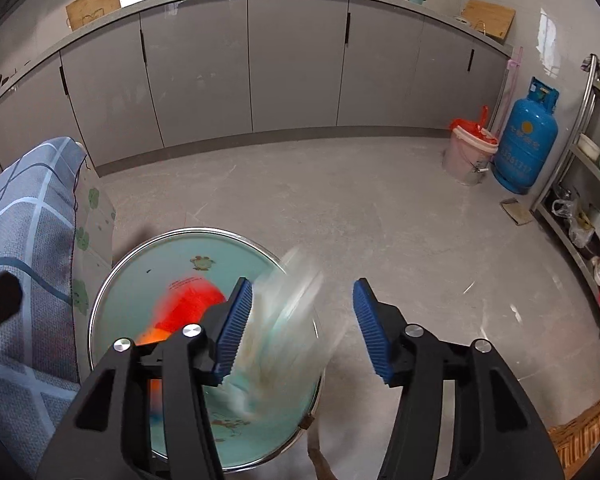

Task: Collect trash
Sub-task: 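Open both tools over the green basin, dropping wrapper and bag, then grasp the clear plastic bag with the left tool while the right tool grasps the yellow sponge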

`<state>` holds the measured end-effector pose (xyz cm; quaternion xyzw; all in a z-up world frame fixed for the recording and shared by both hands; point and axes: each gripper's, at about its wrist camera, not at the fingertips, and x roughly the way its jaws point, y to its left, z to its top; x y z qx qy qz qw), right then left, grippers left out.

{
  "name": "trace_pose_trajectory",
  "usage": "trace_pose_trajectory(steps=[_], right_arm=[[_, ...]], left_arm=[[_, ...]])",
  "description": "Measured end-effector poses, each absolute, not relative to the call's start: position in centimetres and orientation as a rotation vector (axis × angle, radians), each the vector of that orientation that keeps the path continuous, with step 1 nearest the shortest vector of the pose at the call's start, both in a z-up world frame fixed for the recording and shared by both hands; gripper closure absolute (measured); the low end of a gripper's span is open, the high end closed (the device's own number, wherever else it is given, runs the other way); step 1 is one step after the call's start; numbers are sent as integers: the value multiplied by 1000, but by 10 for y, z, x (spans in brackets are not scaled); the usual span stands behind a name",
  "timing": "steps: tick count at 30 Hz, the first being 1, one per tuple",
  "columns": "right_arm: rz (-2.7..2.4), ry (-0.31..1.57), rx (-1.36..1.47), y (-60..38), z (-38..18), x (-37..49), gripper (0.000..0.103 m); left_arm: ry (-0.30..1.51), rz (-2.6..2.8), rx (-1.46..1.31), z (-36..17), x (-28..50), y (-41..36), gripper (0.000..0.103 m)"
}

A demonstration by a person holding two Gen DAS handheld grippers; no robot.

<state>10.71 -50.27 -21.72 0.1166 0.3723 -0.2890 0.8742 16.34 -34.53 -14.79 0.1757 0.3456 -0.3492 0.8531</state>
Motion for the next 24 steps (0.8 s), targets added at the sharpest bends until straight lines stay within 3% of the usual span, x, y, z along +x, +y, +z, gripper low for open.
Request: trace_pose_trajectory(steps=[8, 24], right_arm=[[-618, 759, 291, -501, -213, 88, 35], [-380, 698, 256, -384, -168, 103, 29]], left_arm=[[668, -592, 352, -119, 182, -308, 20], [628, -365, 323, -84, 167, -177, 17]])
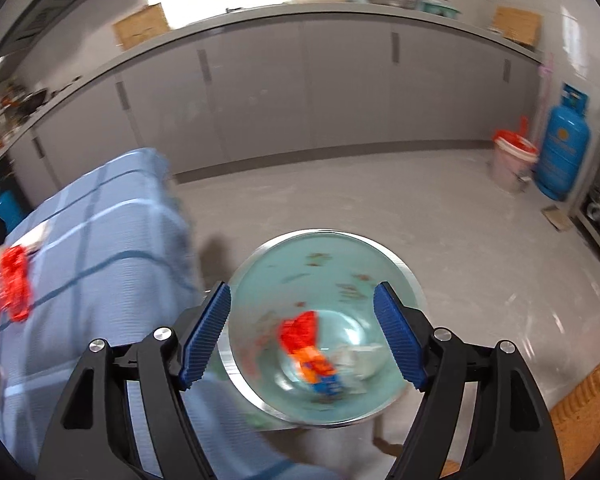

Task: Collect trash
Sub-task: 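Grasp the clear plastic bag with the left tool while the right tool grasps the yellow sponge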

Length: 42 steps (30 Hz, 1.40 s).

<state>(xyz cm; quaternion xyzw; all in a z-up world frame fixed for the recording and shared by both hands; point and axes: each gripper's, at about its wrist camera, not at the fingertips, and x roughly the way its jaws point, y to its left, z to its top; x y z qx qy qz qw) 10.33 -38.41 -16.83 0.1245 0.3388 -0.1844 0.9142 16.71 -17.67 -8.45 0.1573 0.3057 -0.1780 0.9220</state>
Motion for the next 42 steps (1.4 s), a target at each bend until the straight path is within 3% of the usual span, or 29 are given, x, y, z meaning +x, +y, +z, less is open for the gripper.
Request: trace_pose_trajectory(steps=[12, 21, 27, 34, 42], right_arm=[[-108, 700, 154, -247, -145, 128, 28], [159, 679, 57, -124, -126, 131, 28], [299, 678, -30, -65, -122, 121, 29], [407, 698, -93, -26, -128, 110, 29], [492, 726, -156, 8, -140, 111, 43]], left_arm=[[613, -30, 280, -70, 144, 6, 15], [732, 286, 213, -105, 128, 145, 14], [841, 299, 92, -134, 120, 182, 14], [831, 274, 71, -136, 116, 179, 14], [848, 291, 52, -145, 112, 190, 14]])
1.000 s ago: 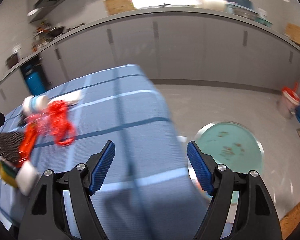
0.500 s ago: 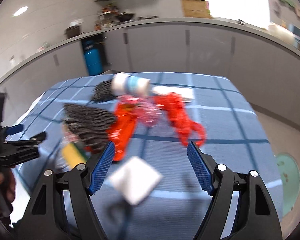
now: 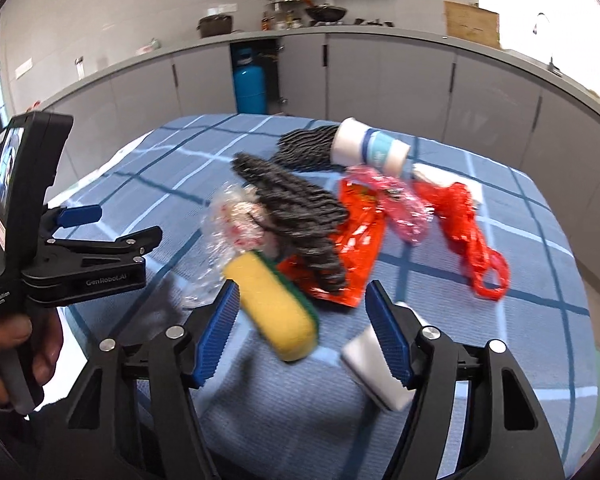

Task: Collect trash
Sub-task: 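Grasp the clear plastic bag with the left tool while the right tool grasps the yellow sponge, then carry the plastic bag and yellow sponge in both tools over the green basin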

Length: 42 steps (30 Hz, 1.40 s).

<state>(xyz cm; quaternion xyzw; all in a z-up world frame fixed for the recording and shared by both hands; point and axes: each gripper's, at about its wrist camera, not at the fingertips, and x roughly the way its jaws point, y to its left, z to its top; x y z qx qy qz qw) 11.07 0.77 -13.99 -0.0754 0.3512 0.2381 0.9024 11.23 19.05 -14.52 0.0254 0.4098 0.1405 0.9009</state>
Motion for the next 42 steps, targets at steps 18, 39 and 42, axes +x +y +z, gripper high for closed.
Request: trace_pose_trajectory(steps=[18, 39, 42], right_arm=[[430, 571, -118, -26, -91, 88, 65], [282, 593, 1, -87, -105, 110, 65], [279, 582, 11, -89, -104, 109, 65]], left_arm=[[786, 197, 49, -123, 122, 159, 14], [858, 101, 38, -143, 159, 130, 66], [839, 147, 39, -132, 149, 144, 68]])
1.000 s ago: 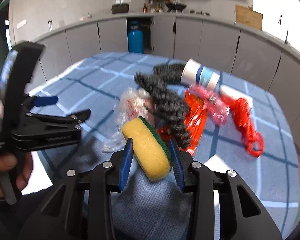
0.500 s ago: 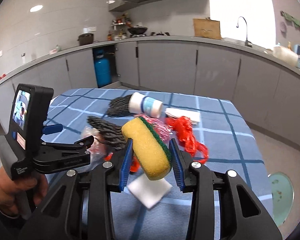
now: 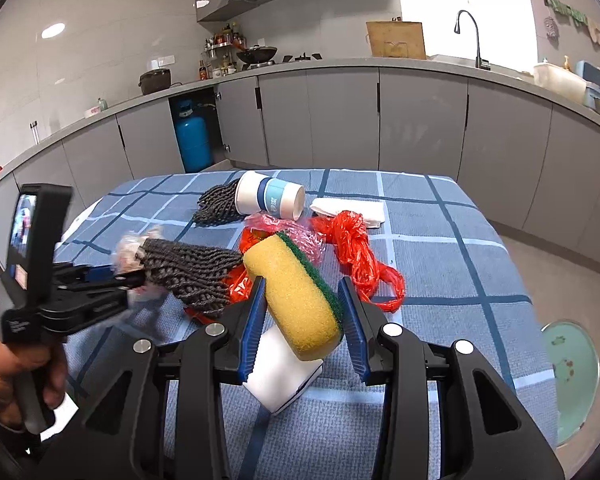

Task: Collect trash
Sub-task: 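Carry the plastic bag and yellow sponge in both tools over the green basin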

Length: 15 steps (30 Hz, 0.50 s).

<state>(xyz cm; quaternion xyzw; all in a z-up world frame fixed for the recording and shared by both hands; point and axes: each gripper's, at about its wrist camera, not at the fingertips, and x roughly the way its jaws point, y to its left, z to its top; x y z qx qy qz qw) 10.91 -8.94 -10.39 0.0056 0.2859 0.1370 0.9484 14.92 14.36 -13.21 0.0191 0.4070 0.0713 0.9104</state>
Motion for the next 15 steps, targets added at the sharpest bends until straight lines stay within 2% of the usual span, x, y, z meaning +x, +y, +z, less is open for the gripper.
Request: trace_pose_trajectory(steps=[7, 15], right_arm=[[251, 563, 32, -103, -101, 110, 65], [158, 545, 53, -137, -98, 111, 65]], left_arm=[[715, 253, 97, -85, 136, 160, 68], [645, 88, 152, -62, 153, 90, 68]])
